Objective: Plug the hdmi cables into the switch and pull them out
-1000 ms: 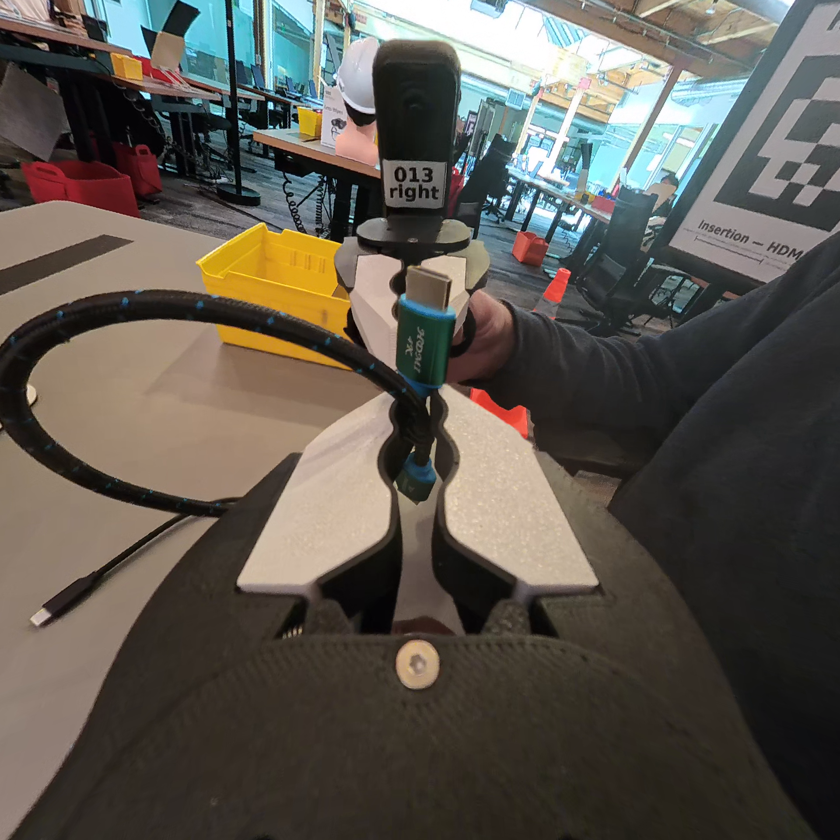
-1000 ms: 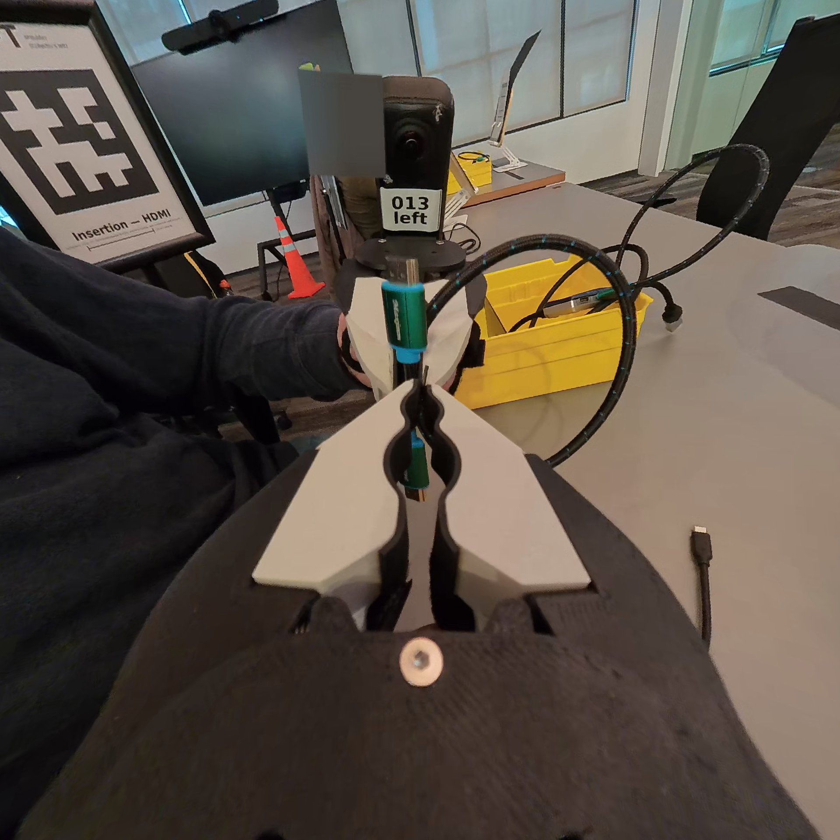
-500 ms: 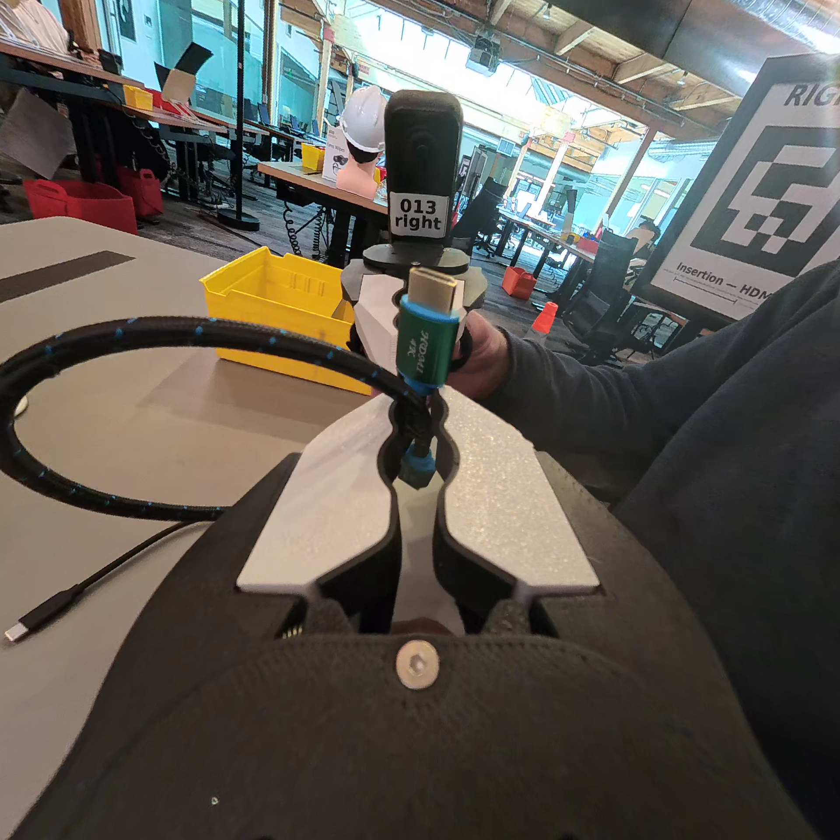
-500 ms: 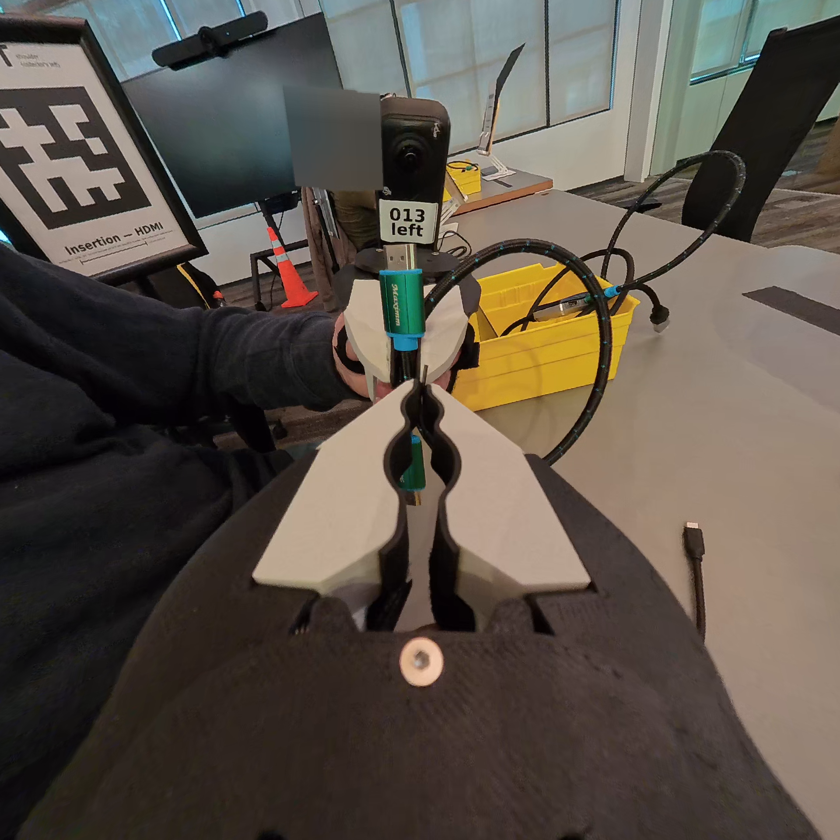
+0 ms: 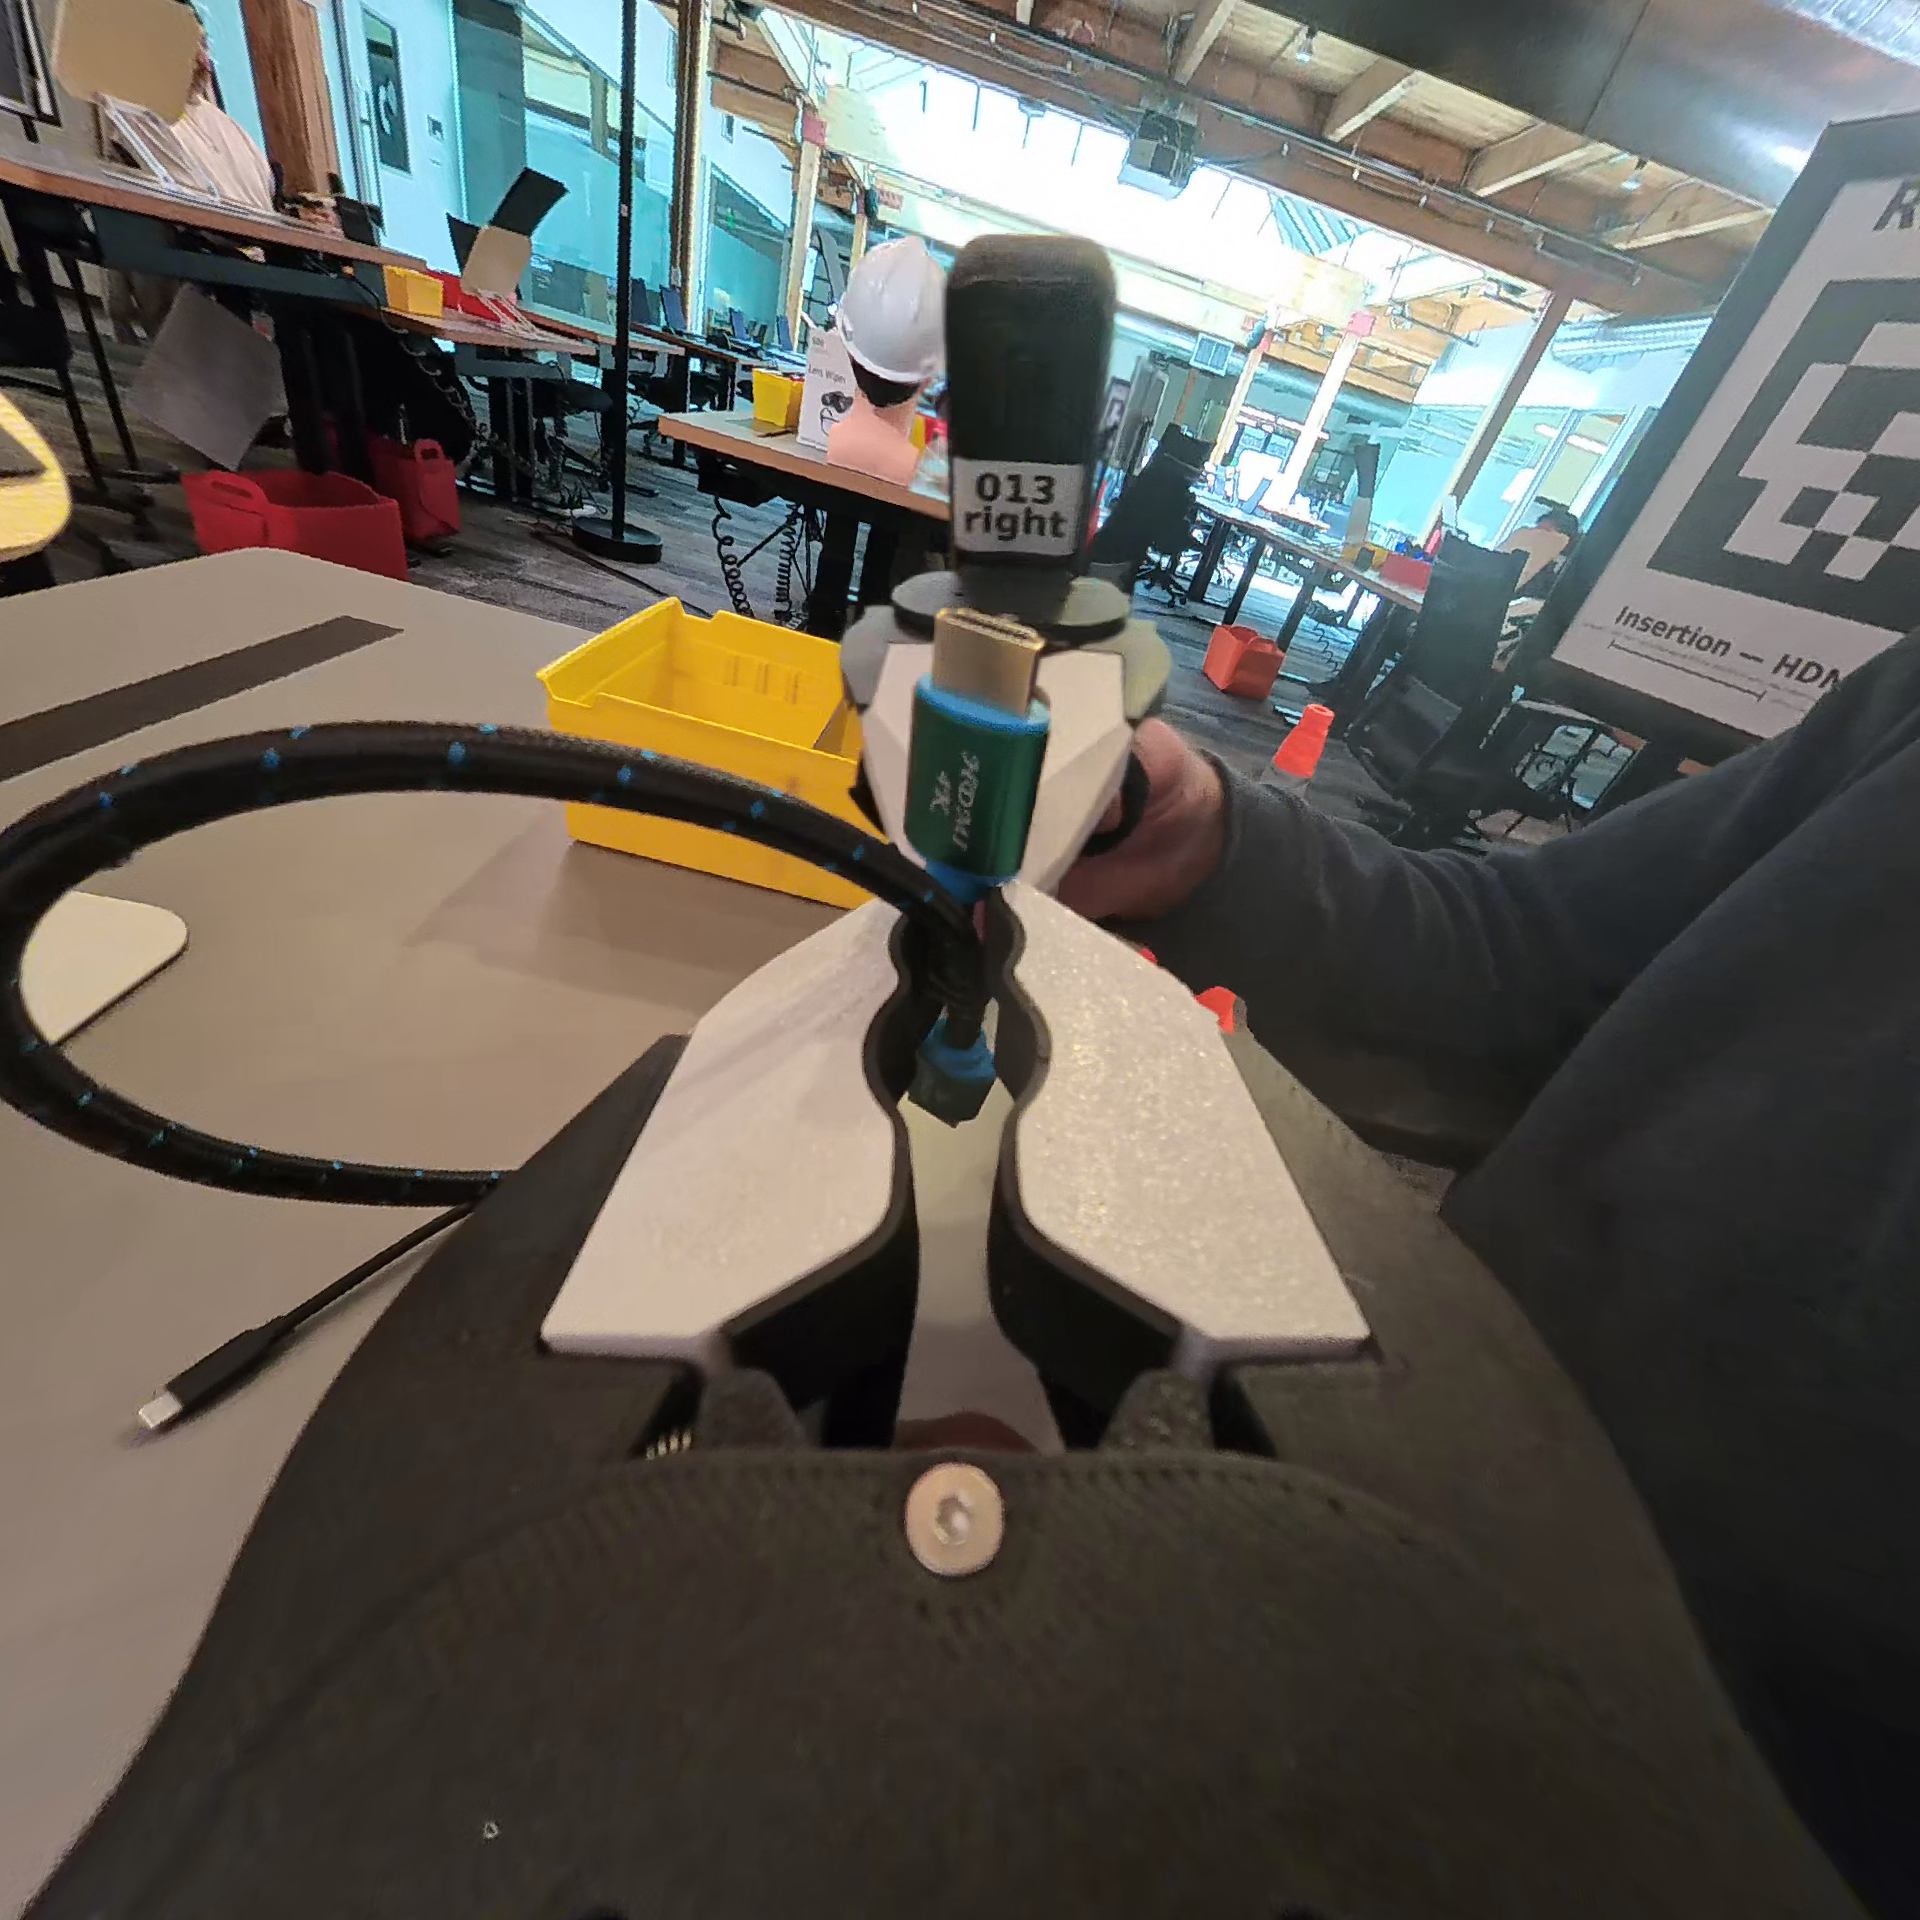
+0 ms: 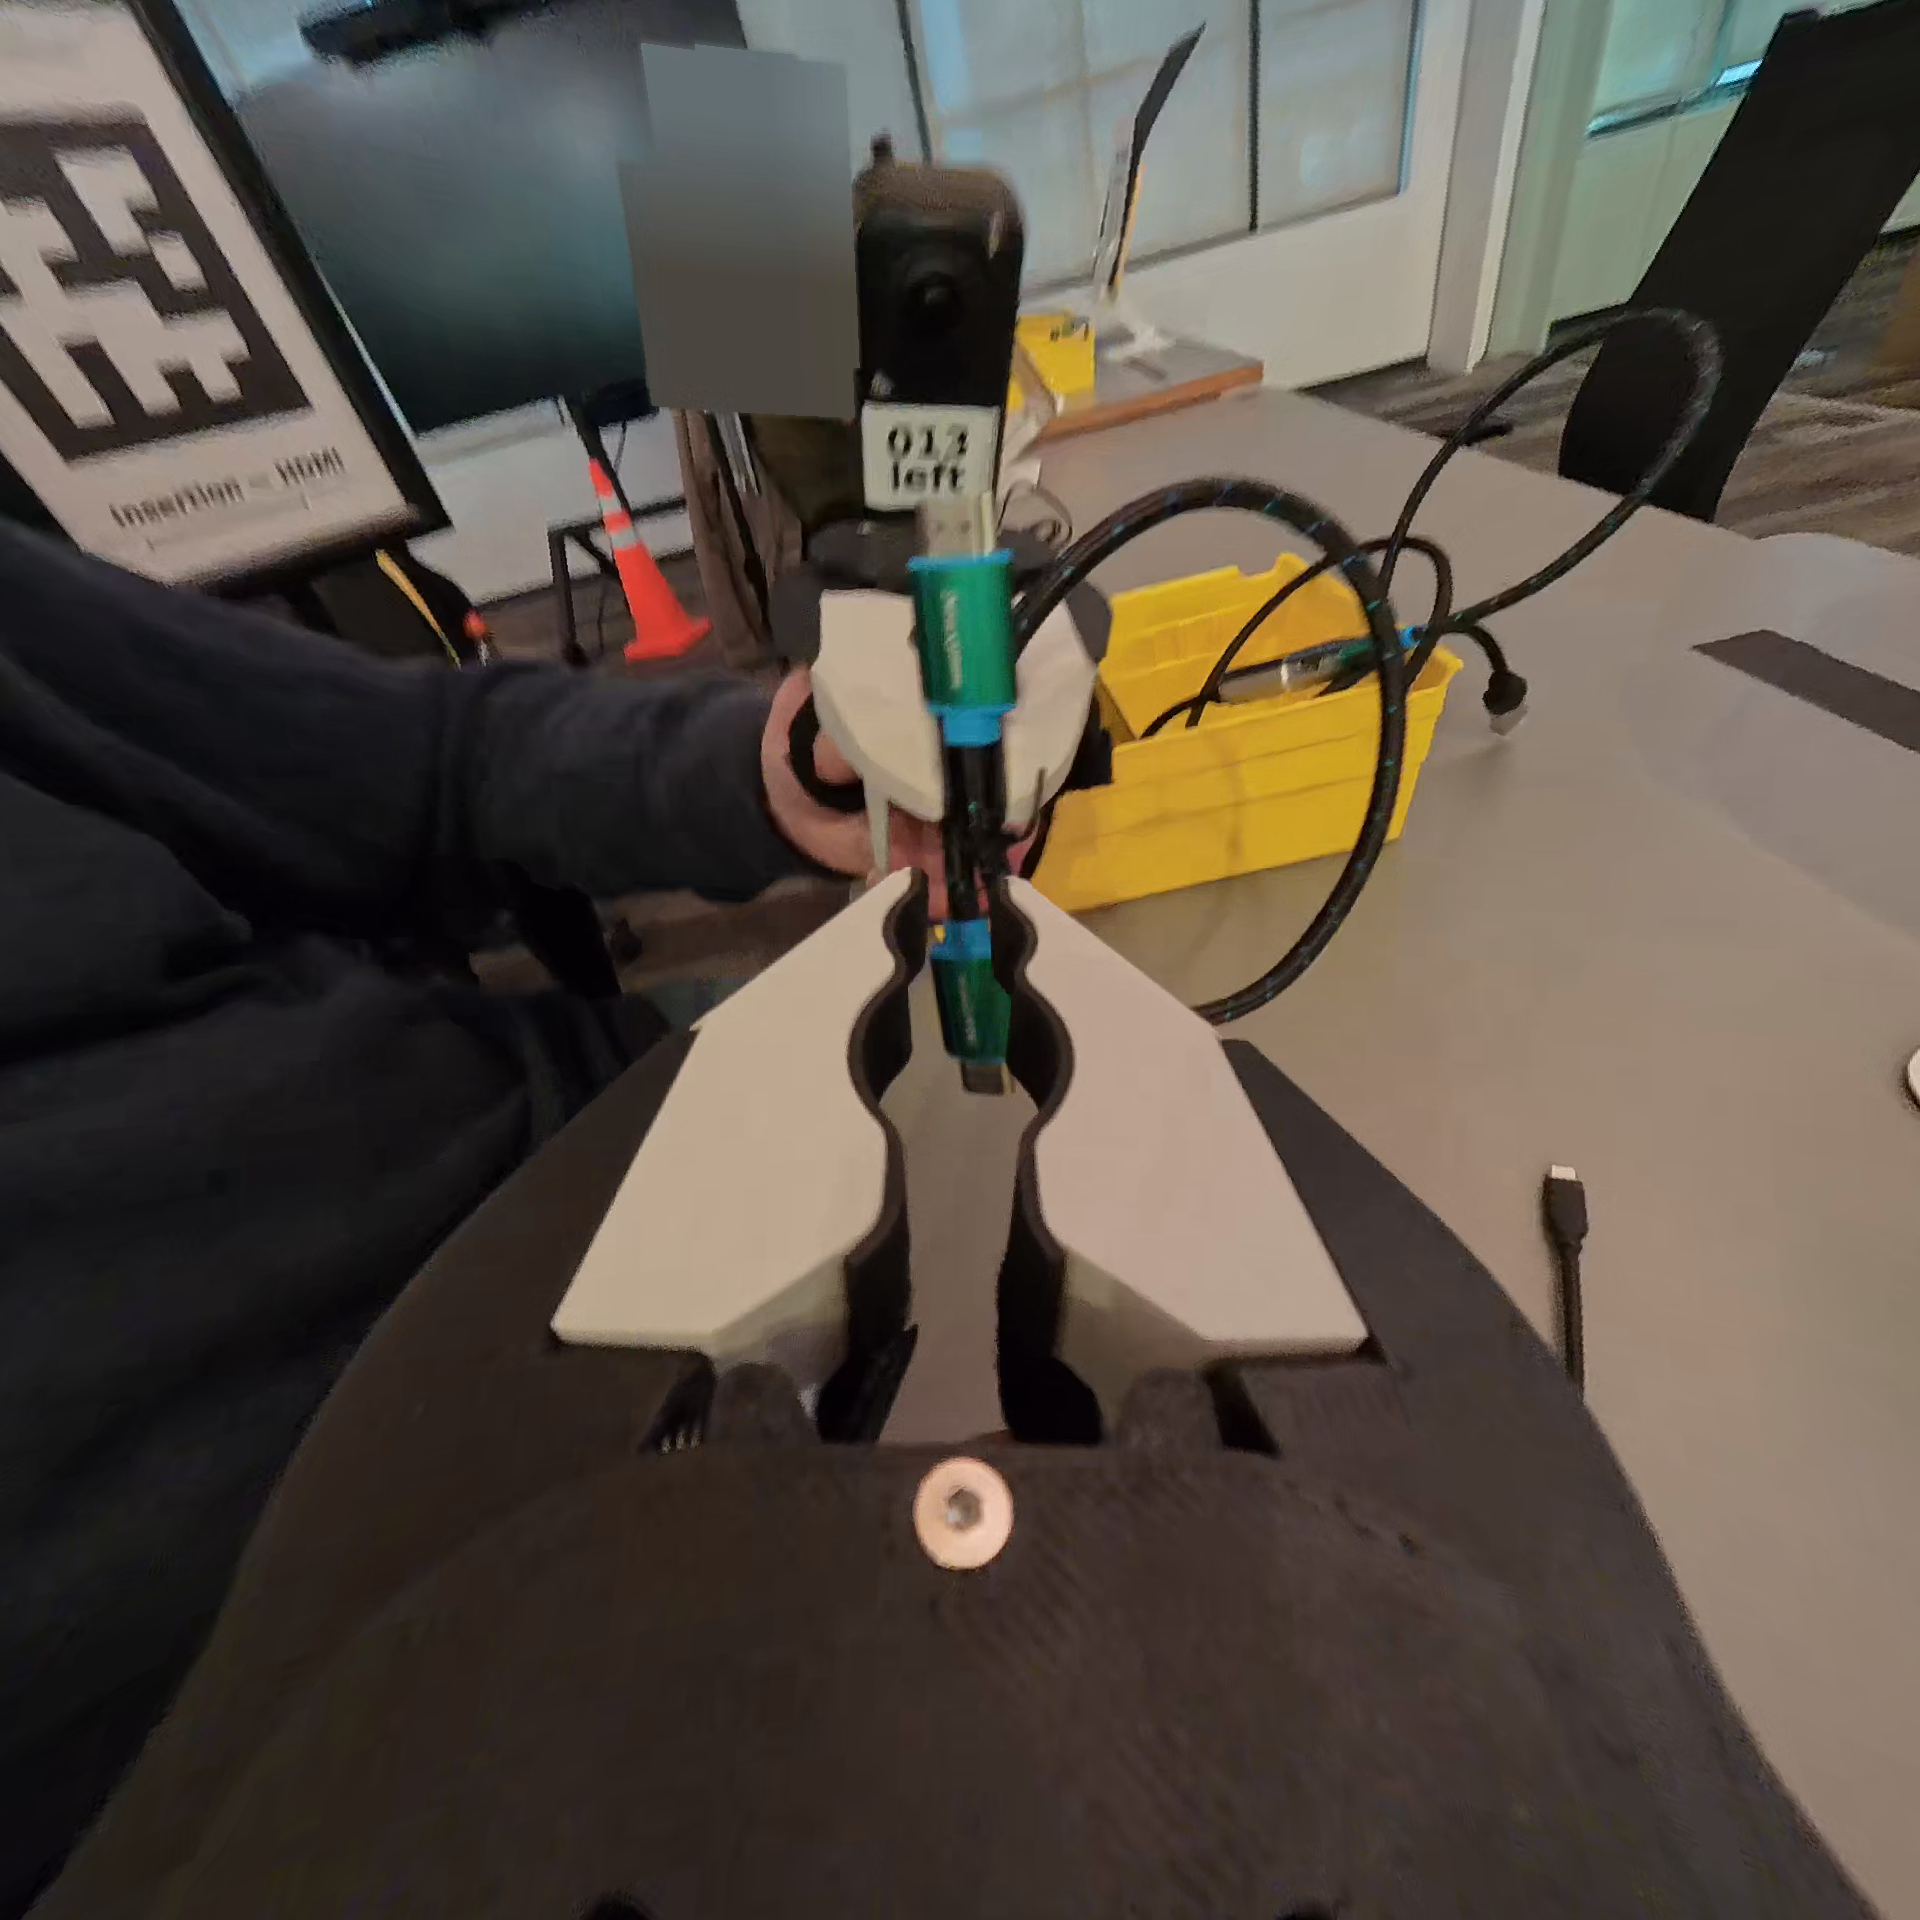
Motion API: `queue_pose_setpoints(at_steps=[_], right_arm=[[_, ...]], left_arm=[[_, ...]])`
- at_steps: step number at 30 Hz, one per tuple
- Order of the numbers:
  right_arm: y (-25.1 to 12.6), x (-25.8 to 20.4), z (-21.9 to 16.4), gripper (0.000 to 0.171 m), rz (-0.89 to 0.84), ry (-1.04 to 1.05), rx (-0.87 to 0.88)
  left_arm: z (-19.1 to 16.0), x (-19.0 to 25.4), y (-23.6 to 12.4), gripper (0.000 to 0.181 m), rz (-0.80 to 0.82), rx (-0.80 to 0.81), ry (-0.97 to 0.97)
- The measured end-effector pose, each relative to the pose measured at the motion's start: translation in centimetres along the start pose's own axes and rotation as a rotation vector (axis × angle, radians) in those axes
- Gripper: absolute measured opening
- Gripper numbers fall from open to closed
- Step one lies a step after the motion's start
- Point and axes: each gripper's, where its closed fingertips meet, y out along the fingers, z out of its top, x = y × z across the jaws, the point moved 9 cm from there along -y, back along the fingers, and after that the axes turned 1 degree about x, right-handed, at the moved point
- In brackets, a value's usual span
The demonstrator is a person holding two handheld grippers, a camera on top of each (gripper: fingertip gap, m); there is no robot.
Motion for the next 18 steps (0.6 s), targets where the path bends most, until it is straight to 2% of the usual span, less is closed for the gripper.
queue_pose_setpoints(at_steps=[3,18], right_arm=[[0.61,-0.41,-0.22,0.009,-0.012,-0.029,-0.041],[0.88,-0.38,-0.17,0.000,-0.035,-0.061,-0.004]], left_arm=[[-0.05,-0.06,0.07,0.010,-0.001,0.002,-0.011],[-0.32,0.15,0.55,0.009,-0.014,-0.011,-0.023]])
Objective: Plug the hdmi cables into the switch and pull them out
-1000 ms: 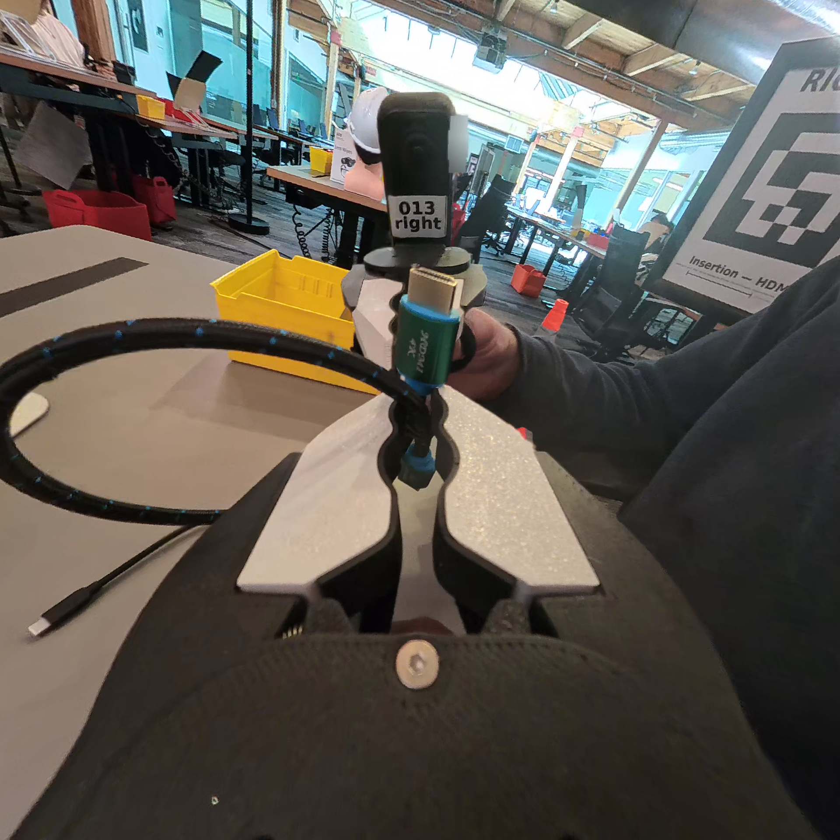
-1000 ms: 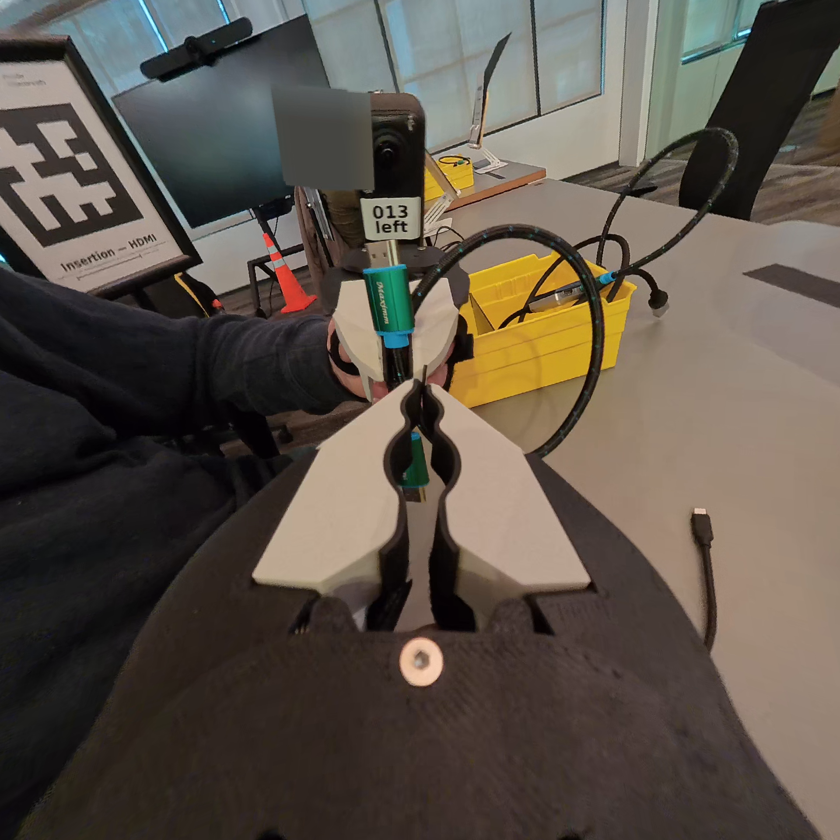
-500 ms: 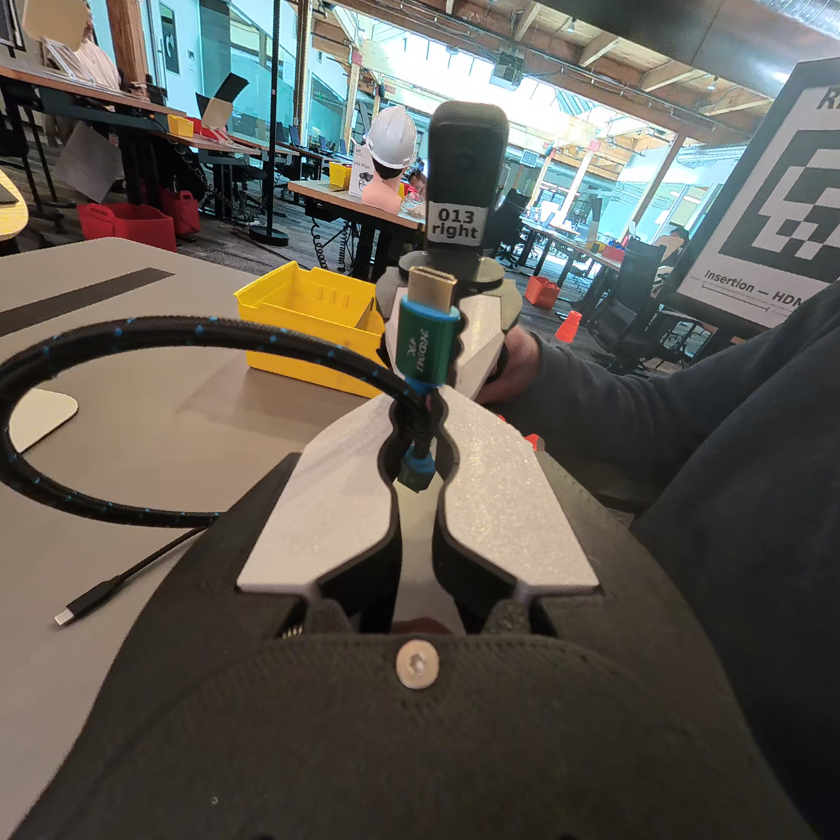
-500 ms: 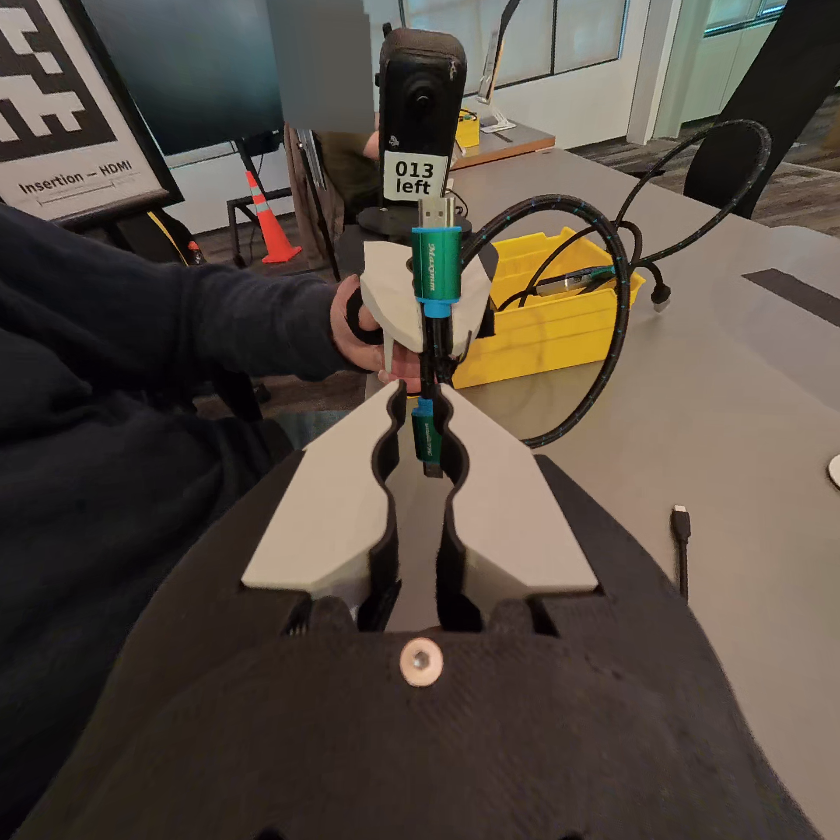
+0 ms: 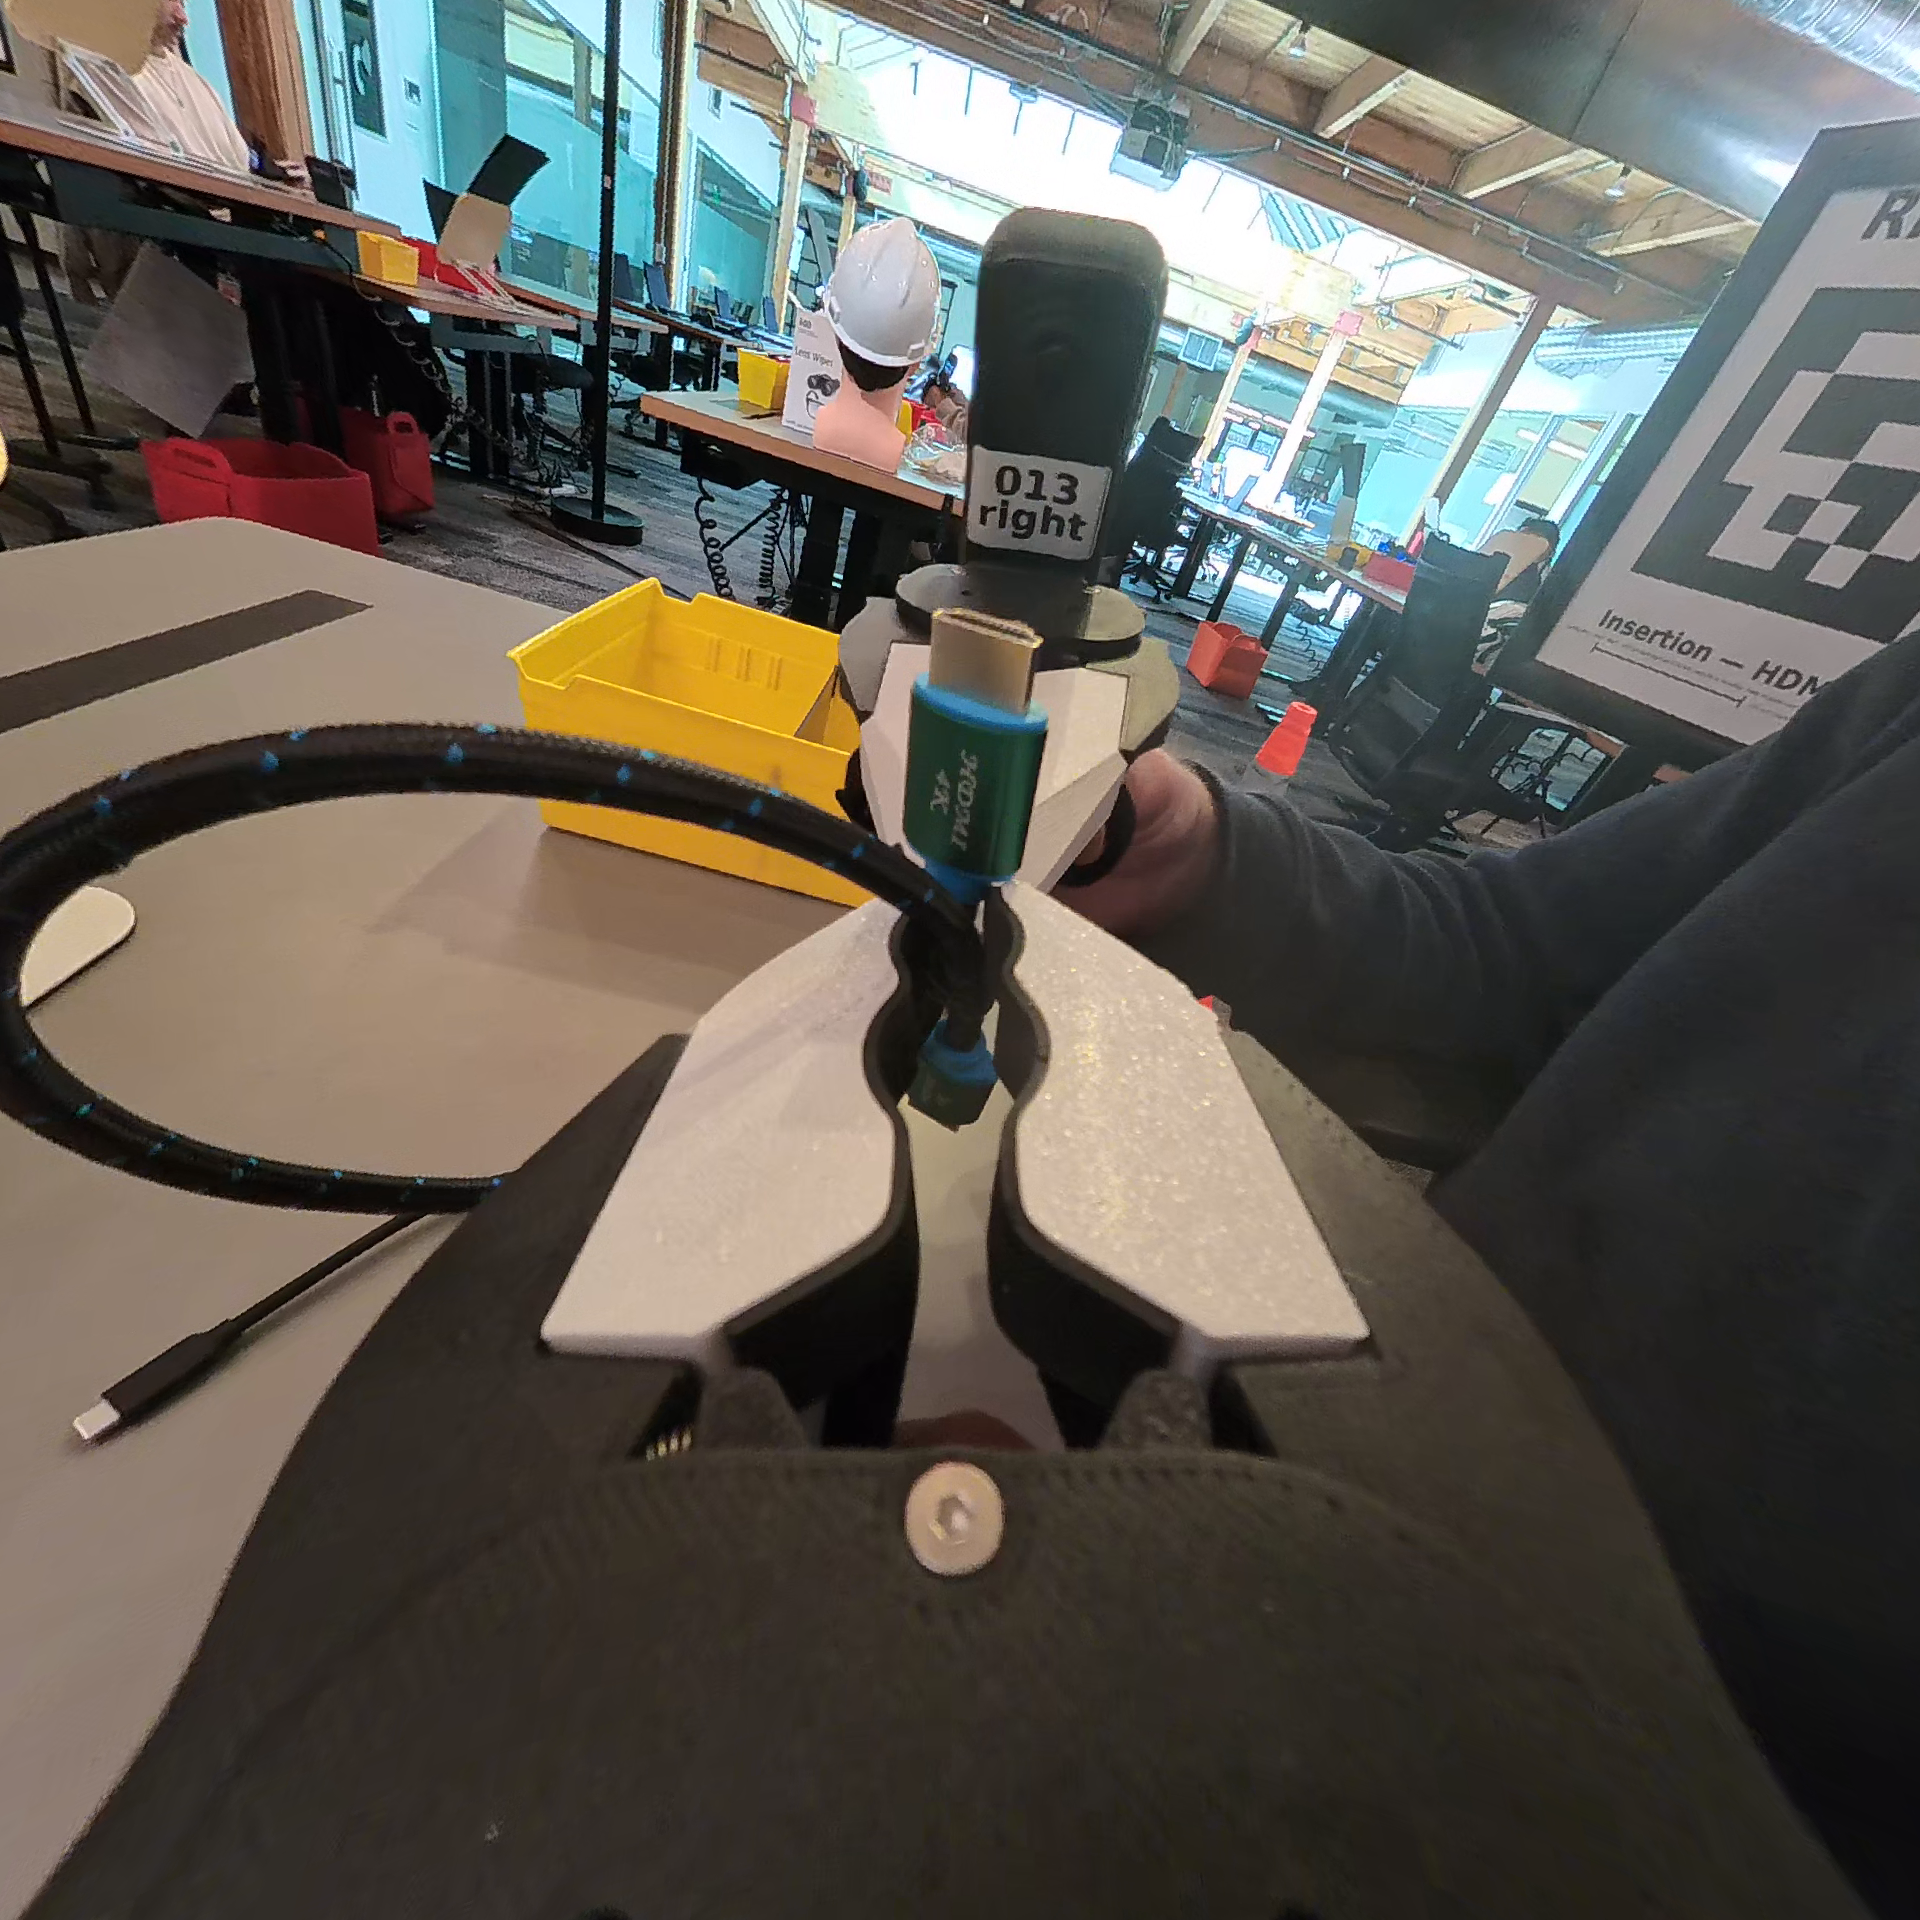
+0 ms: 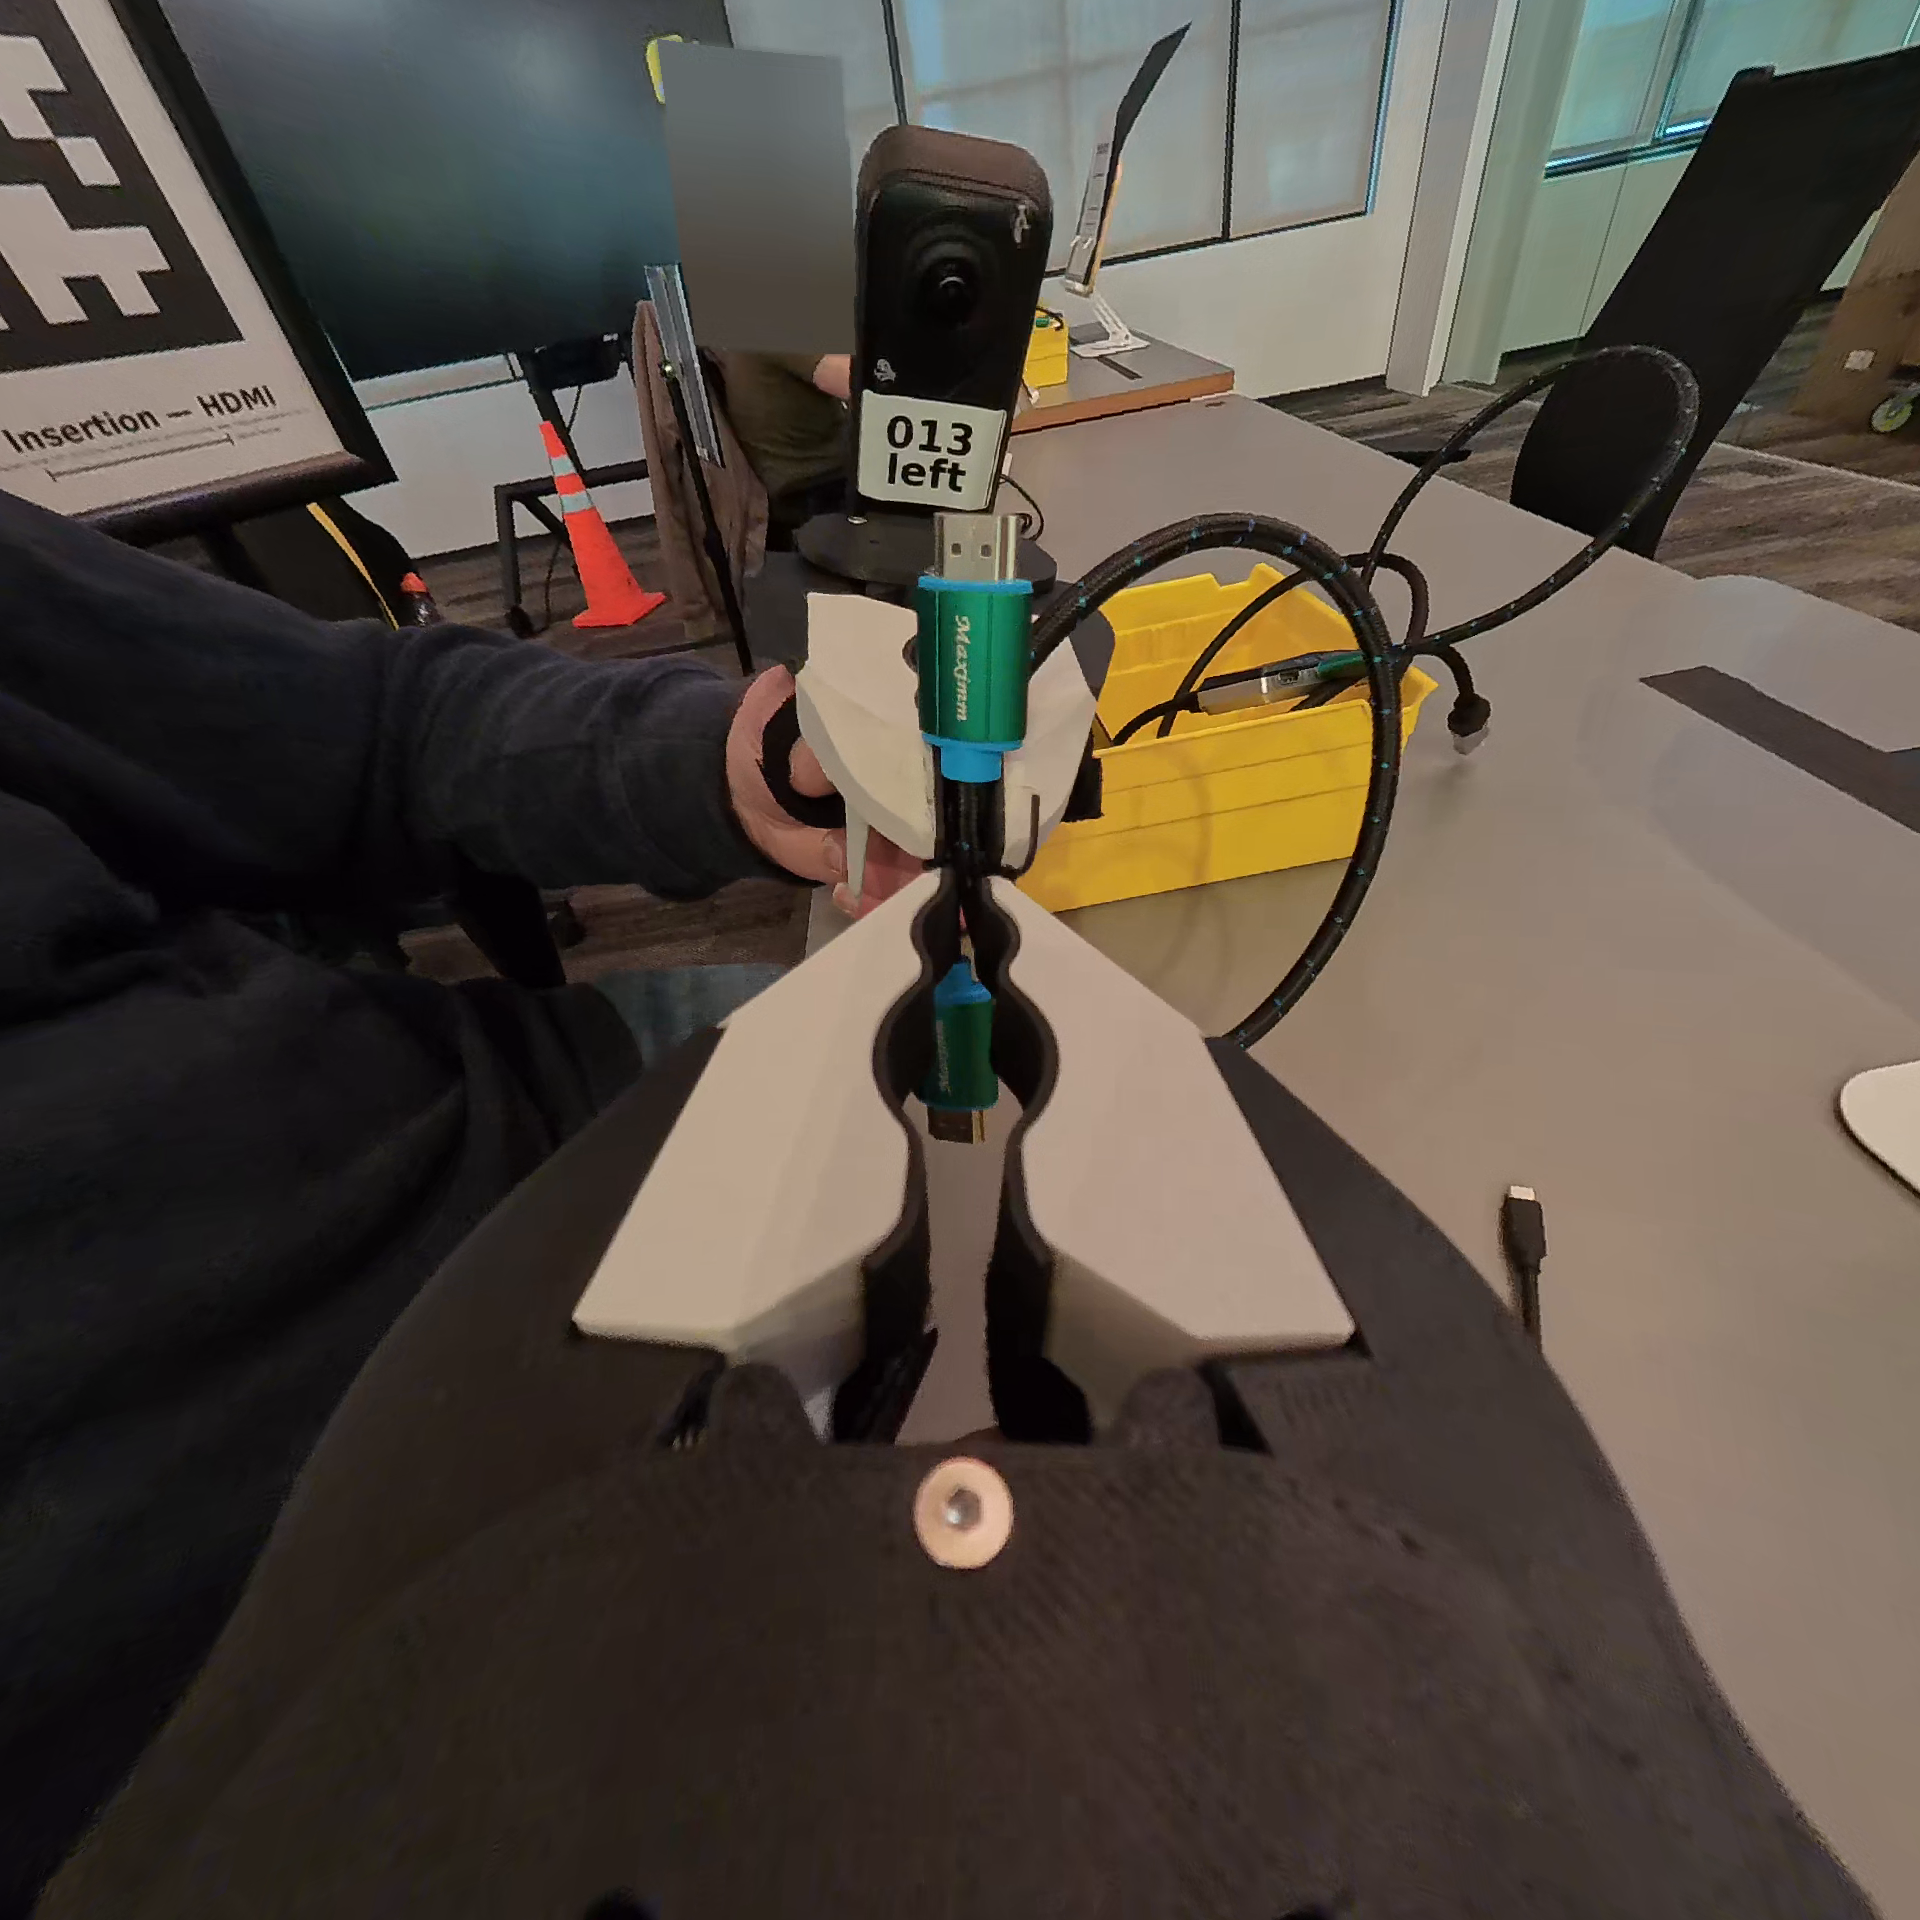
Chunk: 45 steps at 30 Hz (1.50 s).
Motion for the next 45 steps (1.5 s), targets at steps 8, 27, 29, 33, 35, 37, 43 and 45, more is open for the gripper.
queue_pose_setpoints(at_steps=[8,27,29,33,35,37,43,45], right_arm=[[-0.4,-1.0,0.4,0.000,-0.025,-0.150,-0.056],[-0.5,-4.7,1.9,0.000,-0.263,-0.725,-0.225],[-0.2,-5.4,2.1,0.000,-0.315,-0.838,-0.302],[-0.1,-5.3,2.1,0.000,-0.306,-0.808,-0.301],[-0.4,-4.4,2.2,0.002,-0.247,-0.607,-0.200],[-0.7,-3.6,2.1,0.004,-0.177,-0.438,-0.134],[-0.5,-2.4,1.5,0.016,-0.097,-0.153,-0.087],[-0.3,-2.6,1.5,0.020,-0.055,-0.102,-0.062]], left_arm=[[0.2,0.5,0.2,0.009,-0.011,0.021,-0.022],[1.3,1.3,0.5,0.008,-0.067,0.043,-0.136],[1.3,1.3,0.5,0.008,-0.076,0.034,-0.157],[1.3,1.4,0.5,0.008,-0.066,0.024,-0.156],[1.4,1.4,0.4,0.008,-0.049,0.036,-0.131],[1.8,1.6,0.2,0.008,-0.010,0.042,-0.073],[2.3,2.9,0.2,0.009,0.076,0.017,0.148],[2.4,3.4,0.3,0.009,0.104,0.003,0.234]])
